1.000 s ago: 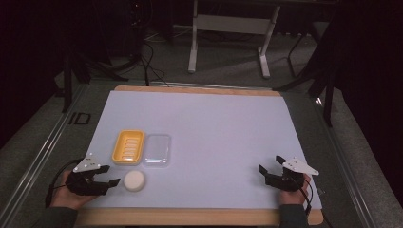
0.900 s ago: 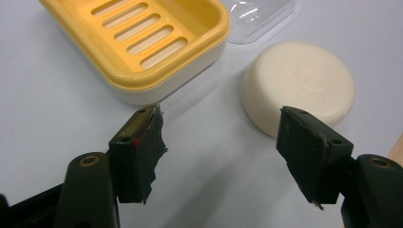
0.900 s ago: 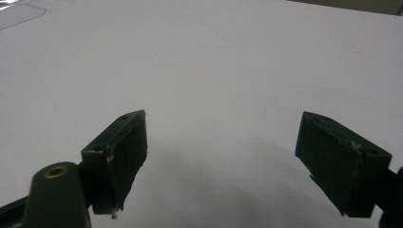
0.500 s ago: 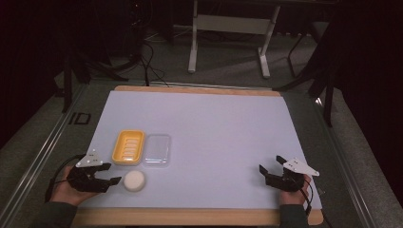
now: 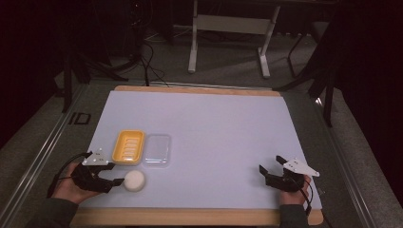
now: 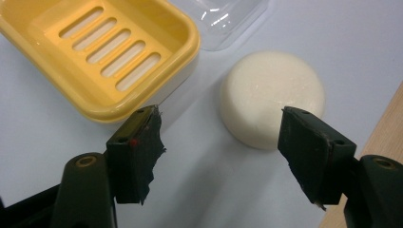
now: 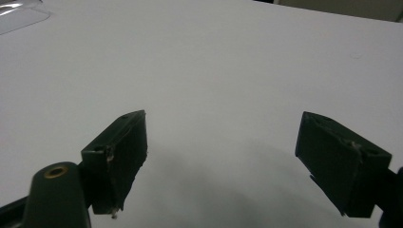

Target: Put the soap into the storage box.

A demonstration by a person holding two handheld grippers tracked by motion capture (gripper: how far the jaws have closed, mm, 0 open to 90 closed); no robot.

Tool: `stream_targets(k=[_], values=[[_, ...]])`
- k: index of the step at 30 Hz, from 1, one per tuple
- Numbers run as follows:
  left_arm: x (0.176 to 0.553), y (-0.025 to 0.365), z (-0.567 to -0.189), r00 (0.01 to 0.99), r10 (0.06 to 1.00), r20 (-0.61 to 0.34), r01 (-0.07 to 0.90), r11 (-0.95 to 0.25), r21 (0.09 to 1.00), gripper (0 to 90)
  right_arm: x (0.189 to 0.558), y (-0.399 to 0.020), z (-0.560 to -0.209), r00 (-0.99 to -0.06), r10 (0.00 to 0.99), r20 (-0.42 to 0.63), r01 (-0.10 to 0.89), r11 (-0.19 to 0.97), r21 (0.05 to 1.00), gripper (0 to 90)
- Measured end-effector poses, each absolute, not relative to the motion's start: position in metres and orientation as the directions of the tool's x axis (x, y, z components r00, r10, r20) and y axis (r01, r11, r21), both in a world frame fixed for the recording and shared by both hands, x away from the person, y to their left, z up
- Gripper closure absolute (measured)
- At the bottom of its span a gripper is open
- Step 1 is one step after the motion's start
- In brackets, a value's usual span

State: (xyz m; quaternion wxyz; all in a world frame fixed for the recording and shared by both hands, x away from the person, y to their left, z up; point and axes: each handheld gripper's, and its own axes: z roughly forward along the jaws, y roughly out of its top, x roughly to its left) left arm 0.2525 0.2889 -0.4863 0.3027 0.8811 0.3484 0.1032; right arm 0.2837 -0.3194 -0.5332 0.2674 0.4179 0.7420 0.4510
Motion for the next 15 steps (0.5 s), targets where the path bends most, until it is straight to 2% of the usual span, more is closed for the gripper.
stream_targets(k=[15], values=[[0.262, 0.275, -0.481, 0.765, 0.643, -0.031, 0.545, -0.622, 0.563, 27.8, 0.284, -0.318, -0.533, -0.510, 0.860, -0.027, 0.375, 0.251, 0.892, 17.3]])
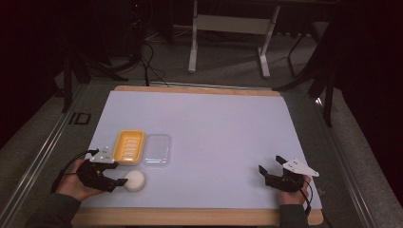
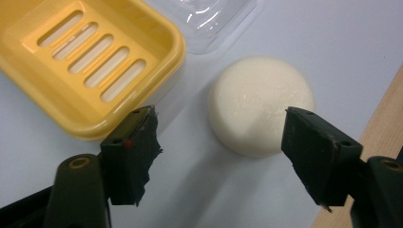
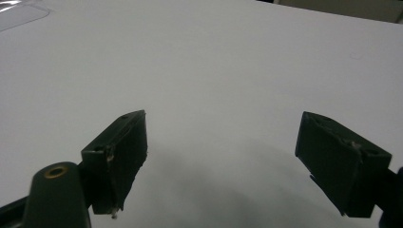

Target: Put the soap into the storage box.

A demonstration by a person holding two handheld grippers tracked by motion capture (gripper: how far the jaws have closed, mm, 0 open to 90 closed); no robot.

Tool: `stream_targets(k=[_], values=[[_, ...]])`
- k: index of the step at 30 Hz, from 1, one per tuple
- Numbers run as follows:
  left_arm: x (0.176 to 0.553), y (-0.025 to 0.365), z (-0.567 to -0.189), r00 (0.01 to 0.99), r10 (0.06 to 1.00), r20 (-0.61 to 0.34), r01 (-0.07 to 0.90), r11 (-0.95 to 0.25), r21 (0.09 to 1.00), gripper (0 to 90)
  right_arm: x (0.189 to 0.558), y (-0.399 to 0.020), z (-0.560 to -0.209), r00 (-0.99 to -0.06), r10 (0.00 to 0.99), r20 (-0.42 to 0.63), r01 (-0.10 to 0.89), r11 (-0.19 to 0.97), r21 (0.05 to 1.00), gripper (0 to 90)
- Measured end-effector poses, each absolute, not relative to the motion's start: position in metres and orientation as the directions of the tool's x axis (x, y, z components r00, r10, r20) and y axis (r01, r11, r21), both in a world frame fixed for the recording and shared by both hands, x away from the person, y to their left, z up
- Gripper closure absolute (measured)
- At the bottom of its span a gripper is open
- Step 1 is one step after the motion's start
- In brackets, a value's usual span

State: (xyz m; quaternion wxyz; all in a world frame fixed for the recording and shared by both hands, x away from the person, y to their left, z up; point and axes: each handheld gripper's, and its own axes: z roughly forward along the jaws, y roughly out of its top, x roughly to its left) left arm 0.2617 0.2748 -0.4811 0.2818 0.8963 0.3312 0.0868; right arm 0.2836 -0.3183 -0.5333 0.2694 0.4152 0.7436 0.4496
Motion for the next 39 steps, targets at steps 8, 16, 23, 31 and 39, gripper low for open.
stream_targets(k=[8, 16, 23, 31, 39], values=[[0.266, 0.264, -0.477, 0.791, 0.611, -0.034, 0.539, -0.668, 0.513, 21.0, 0.284, -0.319, -0.533, -0.510, 0.860, -0.026, 0.379, 0.251, 0.890, 17.3], [0.269, 0.253, -0.480, 0.807, 0.590, -0.024, 0.530, -0.706, 0.469, 14.9, 0.284, -0.319, -0.533, -0.510, 0.860, -0.022, 0.382, 0.249, 0.890, 17.3], [0.271, 0.245, -0.481, 0.821, 0.571, -0.022, 0.517, -0.726, 0.452, 16.5, 0.284, -0.319, -0.533, -0.511, 0.859, -0.017, 0.381, 0.245, 0.891, 17.3], [0.274, 0.238, -0.481, 0.836, 0.549, -0.013, 0.497, -0.747, 0.440, 19.5, 0.284, -0.319, -0.533, -0.510, 0.860, -0.016, 0.382, 0.243, 0.892, 17.3], [0.274, 0.233, -0.483, 0.839, 0.545, -0.004, 0.494, -0.758, 0.426, 19.8, 0.284, -0.319, -0.533, -0.512, 0.859, -0.015, 0.382, 0.243, 0.892, 17.3]])
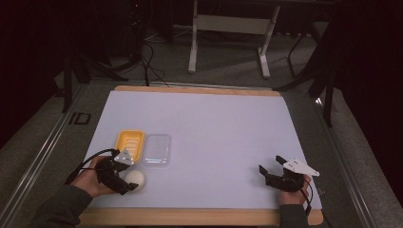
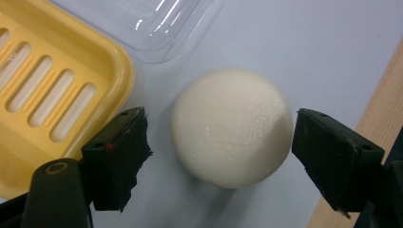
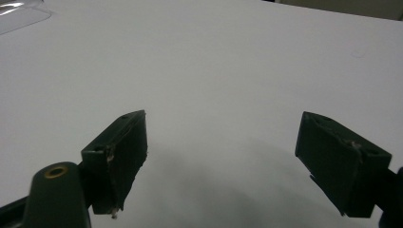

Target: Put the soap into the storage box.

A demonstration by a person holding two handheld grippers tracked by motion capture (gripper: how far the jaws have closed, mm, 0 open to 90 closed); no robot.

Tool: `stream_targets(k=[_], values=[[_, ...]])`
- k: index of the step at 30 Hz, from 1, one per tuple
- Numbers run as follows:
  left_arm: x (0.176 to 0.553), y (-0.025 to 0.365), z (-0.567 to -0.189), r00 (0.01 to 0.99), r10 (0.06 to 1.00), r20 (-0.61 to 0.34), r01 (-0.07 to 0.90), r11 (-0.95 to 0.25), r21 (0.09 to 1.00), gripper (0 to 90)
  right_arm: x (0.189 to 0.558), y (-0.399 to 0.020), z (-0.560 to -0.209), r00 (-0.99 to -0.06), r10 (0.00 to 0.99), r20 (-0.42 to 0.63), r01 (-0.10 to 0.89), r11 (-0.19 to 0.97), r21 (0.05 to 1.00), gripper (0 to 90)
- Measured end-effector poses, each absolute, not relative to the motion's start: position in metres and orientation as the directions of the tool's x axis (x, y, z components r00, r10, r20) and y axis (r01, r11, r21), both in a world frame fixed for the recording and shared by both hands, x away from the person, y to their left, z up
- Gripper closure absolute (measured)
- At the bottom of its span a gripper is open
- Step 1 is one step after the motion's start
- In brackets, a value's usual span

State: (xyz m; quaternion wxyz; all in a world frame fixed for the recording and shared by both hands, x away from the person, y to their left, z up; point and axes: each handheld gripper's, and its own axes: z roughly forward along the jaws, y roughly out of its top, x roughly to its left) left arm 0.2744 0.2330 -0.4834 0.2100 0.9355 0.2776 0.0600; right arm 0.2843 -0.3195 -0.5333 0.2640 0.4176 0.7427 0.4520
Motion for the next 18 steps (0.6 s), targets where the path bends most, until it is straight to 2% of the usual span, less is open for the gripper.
stream_targets(k=[18], values=[[0.276, 0.219, -0.487, 0.862, 0.506, 0.021, 0.465, -0.807, 0.363, 17.6, 0.284, -0.320, -0.533, -0.513, 0.858, -0.015, 0.381, 0.243, 0.892, 17.4]])
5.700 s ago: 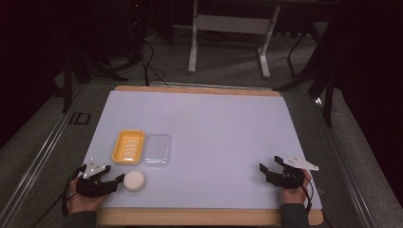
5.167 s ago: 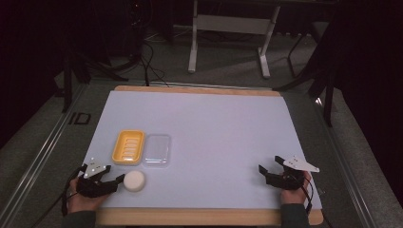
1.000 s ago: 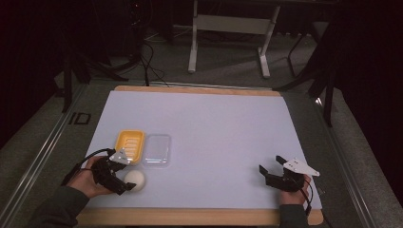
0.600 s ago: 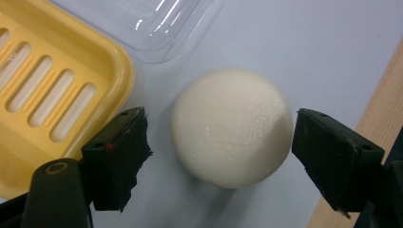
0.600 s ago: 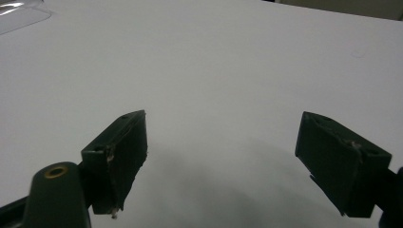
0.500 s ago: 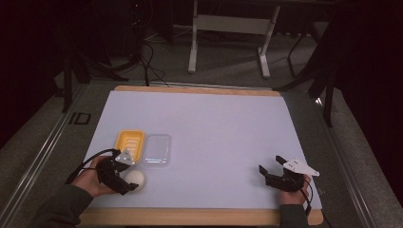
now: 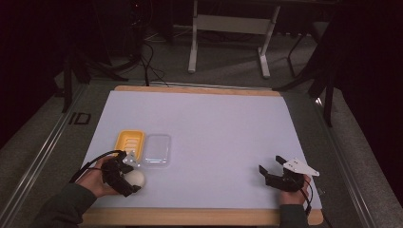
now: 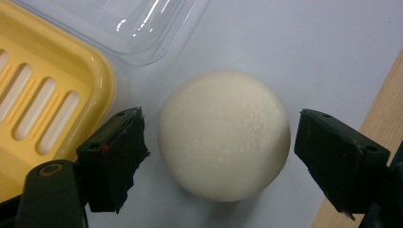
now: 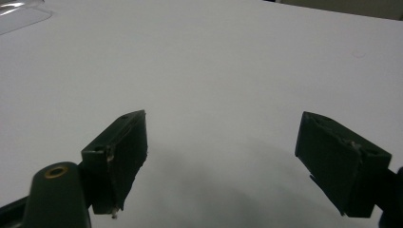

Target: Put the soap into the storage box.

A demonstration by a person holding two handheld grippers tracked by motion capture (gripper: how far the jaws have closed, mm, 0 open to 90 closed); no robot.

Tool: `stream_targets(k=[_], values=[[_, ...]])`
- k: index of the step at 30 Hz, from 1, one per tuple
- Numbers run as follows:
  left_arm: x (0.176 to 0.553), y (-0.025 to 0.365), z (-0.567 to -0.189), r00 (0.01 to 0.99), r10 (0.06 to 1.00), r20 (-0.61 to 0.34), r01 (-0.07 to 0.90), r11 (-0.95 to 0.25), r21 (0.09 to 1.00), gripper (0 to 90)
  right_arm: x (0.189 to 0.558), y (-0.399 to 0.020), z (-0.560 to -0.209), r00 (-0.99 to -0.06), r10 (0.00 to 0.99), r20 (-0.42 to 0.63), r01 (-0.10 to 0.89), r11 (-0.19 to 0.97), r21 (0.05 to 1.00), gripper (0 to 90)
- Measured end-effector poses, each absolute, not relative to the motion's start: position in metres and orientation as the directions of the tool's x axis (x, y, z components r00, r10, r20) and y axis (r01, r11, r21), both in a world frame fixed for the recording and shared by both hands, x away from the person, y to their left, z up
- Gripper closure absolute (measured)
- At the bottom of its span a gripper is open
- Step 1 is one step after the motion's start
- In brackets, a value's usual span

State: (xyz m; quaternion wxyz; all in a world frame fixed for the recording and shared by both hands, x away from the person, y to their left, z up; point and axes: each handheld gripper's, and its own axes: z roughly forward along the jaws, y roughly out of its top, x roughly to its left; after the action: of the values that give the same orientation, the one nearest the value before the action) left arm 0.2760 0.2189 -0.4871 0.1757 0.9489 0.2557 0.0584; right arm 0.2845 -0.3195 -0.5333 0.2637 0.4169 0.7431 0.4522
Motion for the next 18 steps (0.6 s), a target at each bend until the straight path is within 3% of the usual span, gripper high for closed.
stream_targets(k=[18], values=[[0.2782, 0.2130, -0.4943, 0.869, 0.493, 0.031, 0.462, -0.832, 0.306, 16.4, 0.2844, -0.3193, -0.5333, -0.514, 0.858, -0.016, 0.381, 0.245, 0.892, 17.3]])
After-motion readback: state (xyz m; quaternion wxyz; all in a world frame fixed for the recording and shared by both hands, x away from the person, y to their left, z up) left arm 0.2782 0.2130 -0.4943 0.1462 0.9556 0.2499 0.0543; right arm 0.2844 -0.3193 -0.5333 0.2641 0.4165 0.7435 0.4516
